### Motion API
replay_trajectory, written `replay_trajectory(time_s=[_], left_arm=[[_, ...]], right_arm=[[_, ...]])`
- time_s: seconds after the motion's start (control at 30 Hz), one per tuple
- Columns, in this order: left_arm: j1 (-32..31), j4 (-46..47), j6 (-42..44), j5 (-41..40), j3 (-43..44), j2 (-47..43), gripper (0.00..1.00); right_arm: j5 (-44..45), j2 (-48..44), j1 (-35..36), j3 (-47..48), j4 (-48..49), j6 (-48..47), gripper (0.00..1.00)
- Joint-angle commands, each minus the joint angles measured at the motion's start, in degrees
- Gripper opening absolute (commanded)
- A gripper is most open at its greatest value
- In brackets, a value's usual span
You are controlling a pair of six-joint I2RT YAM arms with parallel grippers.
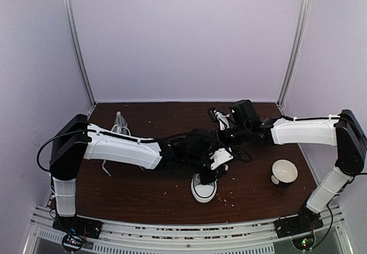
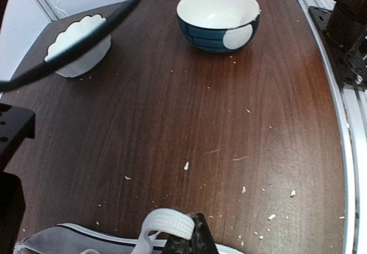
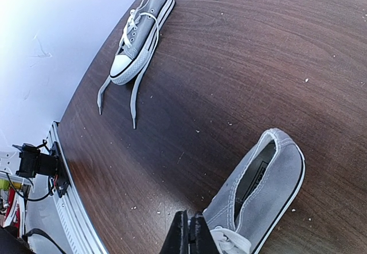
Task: Tie the shoes
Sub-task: Wrap the shoelace around itself.
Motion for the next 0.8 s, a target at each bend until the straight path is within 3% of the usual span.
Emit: replay_trajectory(time_s=[0.0, 0.1, 0.23, 0.53, 0.77], left_arm=[[-0.1, 7.2, -0.9, -5.1, 2.5, 1.9, 0.00], [0.0, 8.7, -2.3, -7.0, 2.6, 3.1, 0.00], [0.7, 10.2, -4.2, -8.1, 2.6, 4.7, 0.07], [1.1, 1.1, -4.6, -2.5, 7.6, 6.1, 0.54], [1.2, -1.0, -1.5, 1.3, 1.9, 0.0, 0.60]], right_arm=[[-1.1, -0.7, -0.4, 0.0, 0.2, -1.2, 0.00], [-1.5, -0.6, -0.3, 0.1, 0.1, -1.5, 0.00], [-1.6, -0.3, -0.5, 0.3, -0.3, -1.9, 0.00], [-2.2, 0.2, -0.6, 0.4, -0.4, -2.2, 0.00], [-2.7, 1.0, -0.6, 0.6, -0.3, -2.4, 0.00]])
